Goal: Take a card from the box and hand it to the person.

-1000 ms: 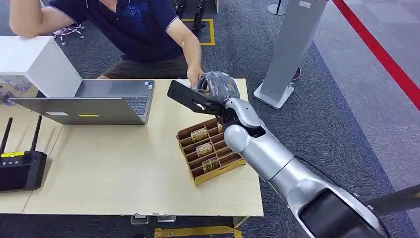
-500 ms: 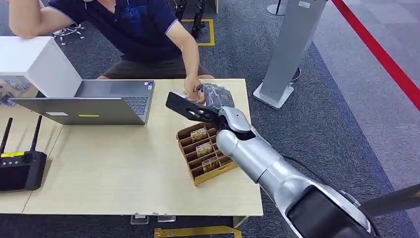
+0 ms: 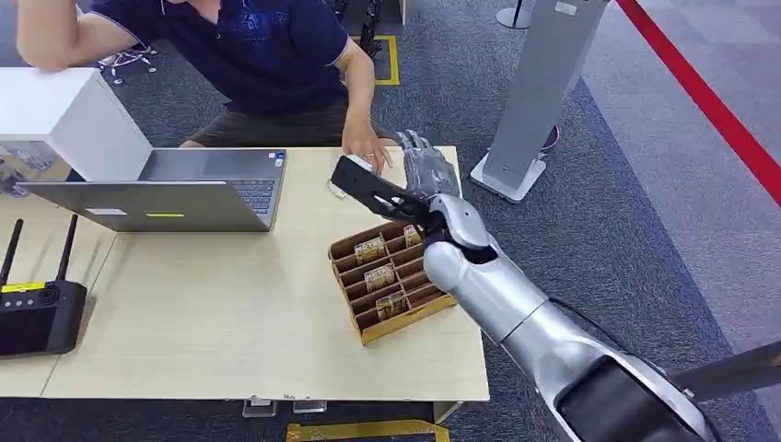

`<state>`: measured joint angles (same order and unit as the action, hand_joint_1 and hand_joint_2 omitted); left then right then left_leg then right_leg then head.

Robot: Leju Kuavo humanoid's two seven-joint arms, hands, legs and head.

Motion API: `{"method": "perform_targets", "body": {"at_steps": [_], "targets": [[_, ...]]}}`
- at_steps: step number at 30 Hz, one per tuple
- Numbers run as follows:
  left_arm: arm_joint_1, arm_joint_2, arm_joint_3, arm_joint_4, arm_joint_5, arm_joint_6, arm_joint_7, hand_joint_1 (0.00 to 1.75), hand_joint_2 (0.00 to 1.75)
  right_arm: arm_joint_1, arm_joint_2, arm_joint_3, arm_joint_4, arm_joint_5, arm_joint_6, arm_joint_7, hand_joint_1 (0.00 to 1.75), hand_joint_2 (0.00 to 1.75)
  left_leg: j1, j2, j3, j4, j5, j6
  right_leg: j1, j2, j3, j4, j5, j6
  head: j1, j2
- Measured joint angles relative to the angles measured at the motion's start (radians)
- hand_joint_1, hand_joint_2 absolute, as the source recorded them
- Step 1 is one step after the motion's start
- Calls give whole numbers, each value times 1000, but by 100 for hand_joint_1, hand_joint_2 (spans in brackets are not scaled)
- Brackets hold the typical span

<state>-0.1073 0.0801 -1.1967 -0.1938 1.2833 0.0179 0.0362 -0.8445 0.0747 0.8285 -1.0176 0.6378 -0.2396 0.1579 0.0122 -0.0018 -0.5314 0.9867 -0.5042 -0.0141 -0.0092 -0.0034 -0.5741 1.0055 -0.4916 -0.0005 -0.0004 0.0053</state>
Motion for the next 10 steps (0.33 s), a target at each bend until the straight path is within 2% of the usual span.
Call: {"method": "perform_targets", "body": {"at_steps": [6,10], "targets": [[4,3,0,0,23,10,0,0,0,129,-113,-75,-294,-113,13,3,0,175,0,0,0,0,0,0,0,0,1,0,0,0,0,0],[8,3,0,0,28,13,0,0,0,257,-184,-114,-454,-200,15,-49,0,175,0,0,1,0,-1,0,0,1,1,-1,0,0,0,0]]}}
